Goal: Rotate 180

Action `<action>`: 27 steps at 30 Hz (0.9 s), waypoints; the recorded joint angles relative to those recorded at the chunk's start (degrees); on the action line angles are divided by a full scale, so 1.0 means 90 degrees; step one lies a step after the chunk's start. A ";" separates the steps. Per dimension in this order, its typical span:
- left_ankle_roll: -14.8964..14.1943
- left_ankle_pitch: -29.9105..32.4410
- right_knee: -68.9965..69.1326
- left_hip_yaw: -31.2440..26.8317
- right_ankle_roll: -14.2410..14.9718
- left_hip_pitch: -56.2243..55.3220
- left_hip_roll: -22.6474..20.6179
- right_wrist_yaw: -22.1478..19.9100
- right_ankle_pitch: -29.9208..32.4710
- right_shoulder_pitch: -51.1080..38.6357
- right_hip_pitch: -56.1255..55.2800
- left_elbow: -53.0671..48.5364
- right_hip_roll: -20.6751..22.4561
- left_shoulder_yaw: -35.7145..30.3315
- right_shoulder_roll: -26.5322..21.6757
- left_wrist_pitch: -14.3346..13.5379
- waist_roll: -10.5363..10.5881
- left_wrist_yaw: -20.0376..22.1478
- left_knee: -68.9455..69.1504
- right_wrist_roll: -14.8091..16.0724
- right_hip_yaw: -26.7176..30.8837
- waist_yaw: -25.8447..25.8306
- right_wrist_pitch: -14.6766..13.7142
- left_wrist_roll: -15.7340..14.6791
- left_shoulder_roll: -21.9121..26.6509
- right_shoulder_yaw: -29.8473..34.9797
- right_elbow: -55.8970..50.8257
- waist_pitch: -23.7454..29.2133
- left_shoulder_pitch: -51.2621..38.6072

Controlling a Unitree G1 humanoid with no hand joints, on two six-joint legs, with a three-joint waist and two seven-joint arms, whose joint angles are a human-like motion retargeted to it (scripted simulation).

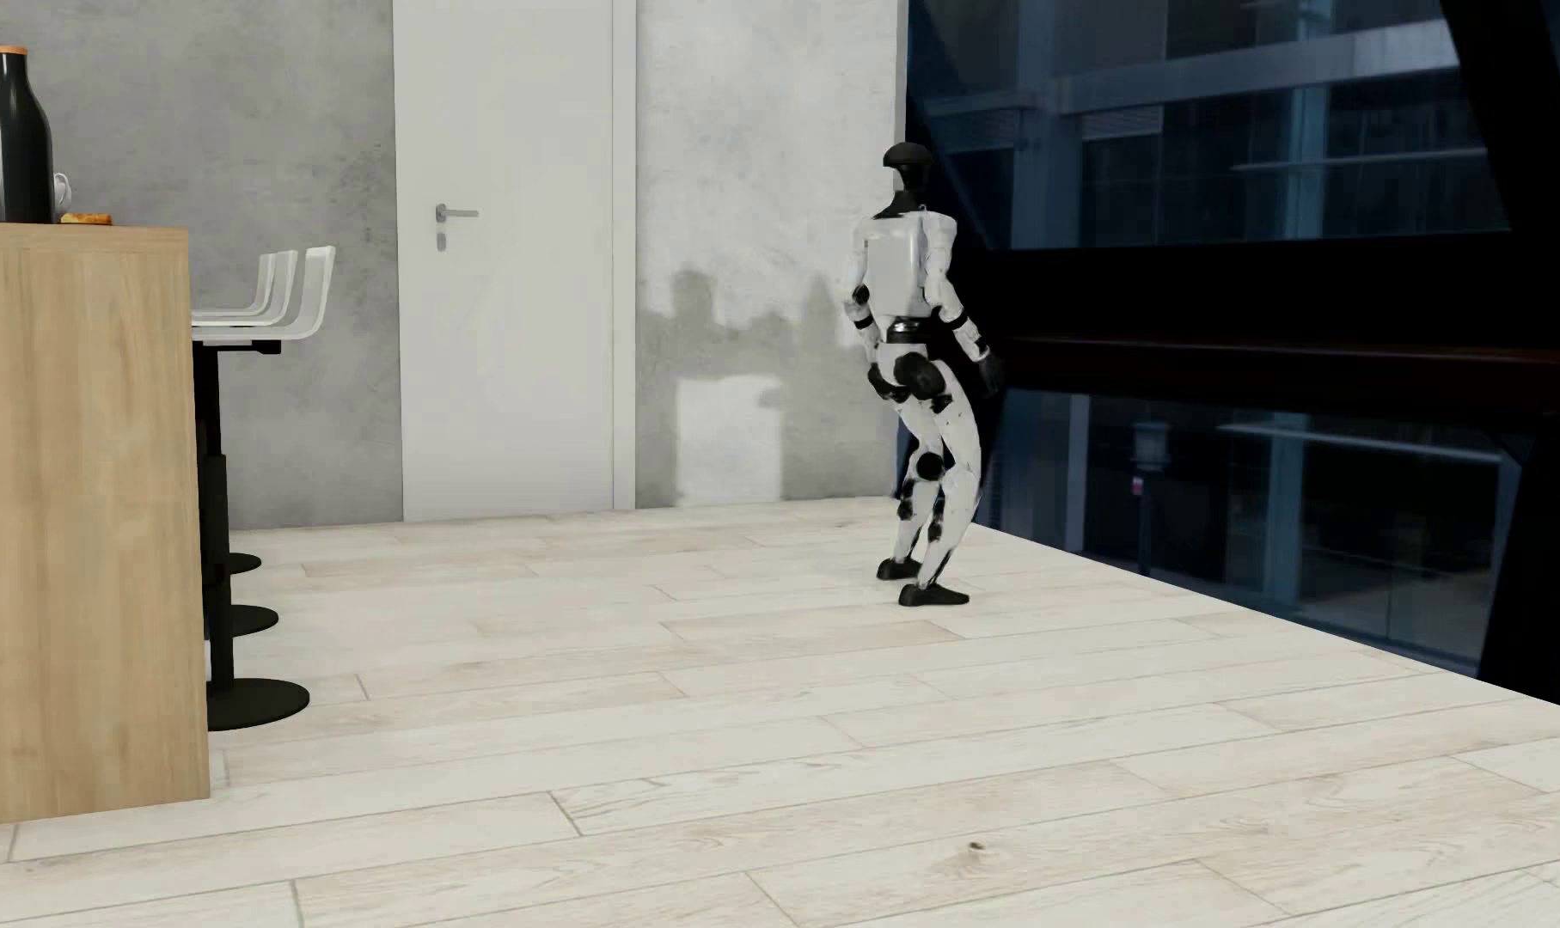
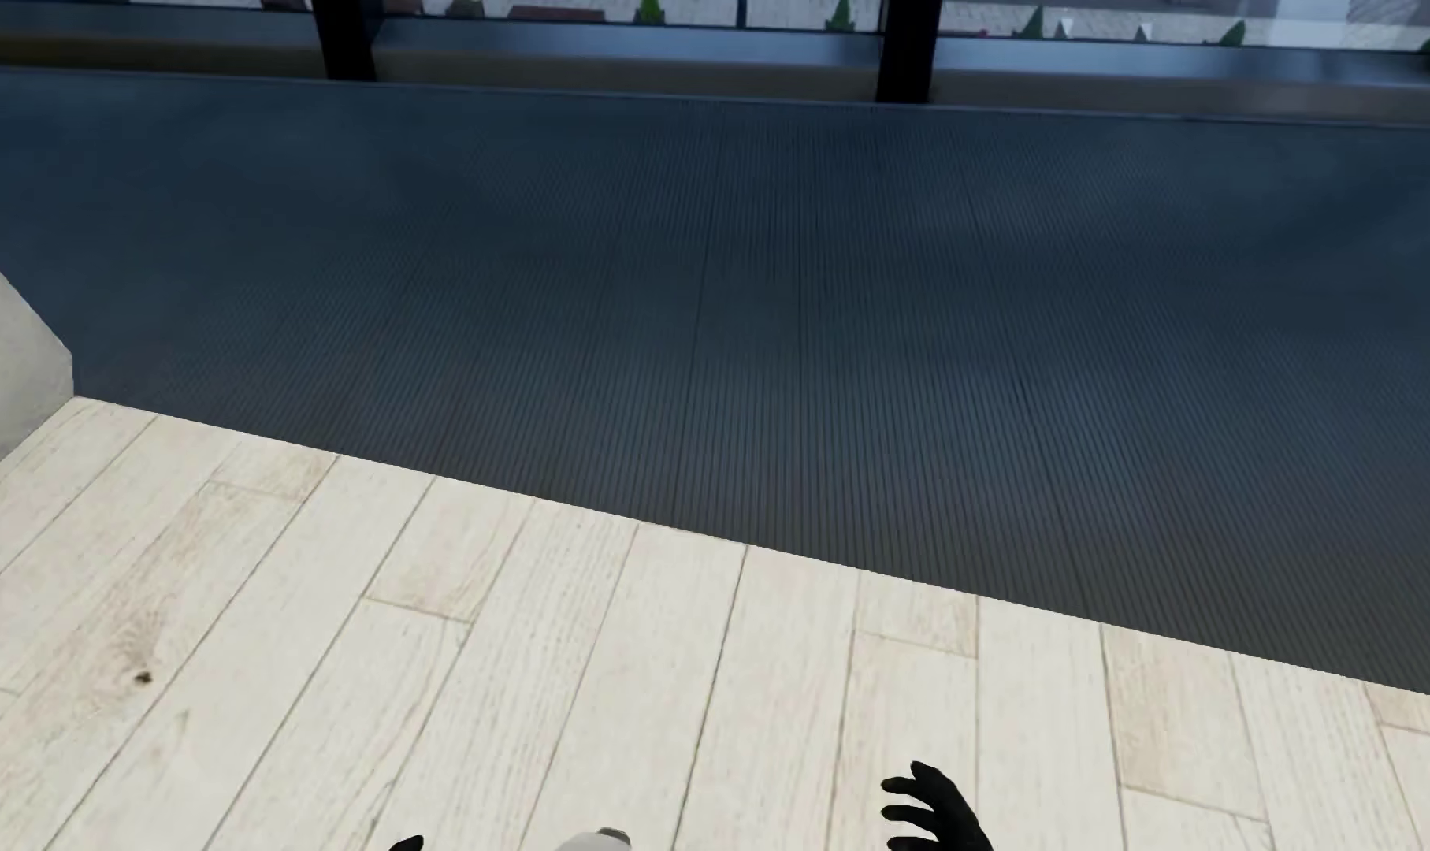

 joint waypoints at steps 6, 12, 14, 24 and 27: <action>0.0032 0.0258 0.0734 0.0293 -0.0277 0.0006 0.0038 -0.0278 -0.0118 -0.0166 0.0058 0.0106 -0.0185 0.0135 -0.0165 0.0024 0.0408 -0.0135 -0.0200 -0.0247 -0.0036 -0.0074 -0.1263 -0.0231 0.0177 0.0097 -0.0013 0.0164 -0.0057; -0.0128 -0.0595 0.0280 0.0370 -0.0303 -0.0232 -0.0047 0.0345 -0.0487 0.0410 0.0280 -0.0040 0.0350 -0.0028 -0.0536 -0.0337 0.0250 0.0743 0.0246 0.0141 0.0432 0.0002 -0.0196 -0.0273 0.0025 -0.0286 0.0172 0.0158 0.0091; 0.0239 -0.0217 0.1182 0.0242 -0.0459 -0.0278 -0.0140 0.0168 -0.0432 -0.0116 0.0021 0.0145 0.0241 0.0201 -0.0196 -0.0293 0.0207 0.0529 0.0312 -0.0169 0.0200 -0.0188 -0.0110 -0.0340 0.0076 0.0208 0.0245 0.0258 0.0211; -0.0529 -0.0684 0.1180 0.0684 -0.0386 0.0111 0.0177 0.0357 -0.0359 0.0357 -0.0239 0.0042 -0.0031 0.0150 -0.0069 -0.0392 0.0449 -0.0089 0.0756 -0.0421 -0.0144 -0.0355 -0.0945 -0.0083 0.0357 0.0071 -0.0076 -0.0078 0.0006; 0.0009 -0.0429 0.1089 0.0263 -0.1160 -0.0039 -0.0378 0.0719 -0.0629 0.0662 -0.0409 -0.0039 0.0362 0.0084 -0.0353 -0.0498 0.0110 0.0194 0.0408 -0.0422 0.0978 -0.0263 -0.0752 -0.0235 0.0268 0.0056 0.0517 -0.0172 0.0078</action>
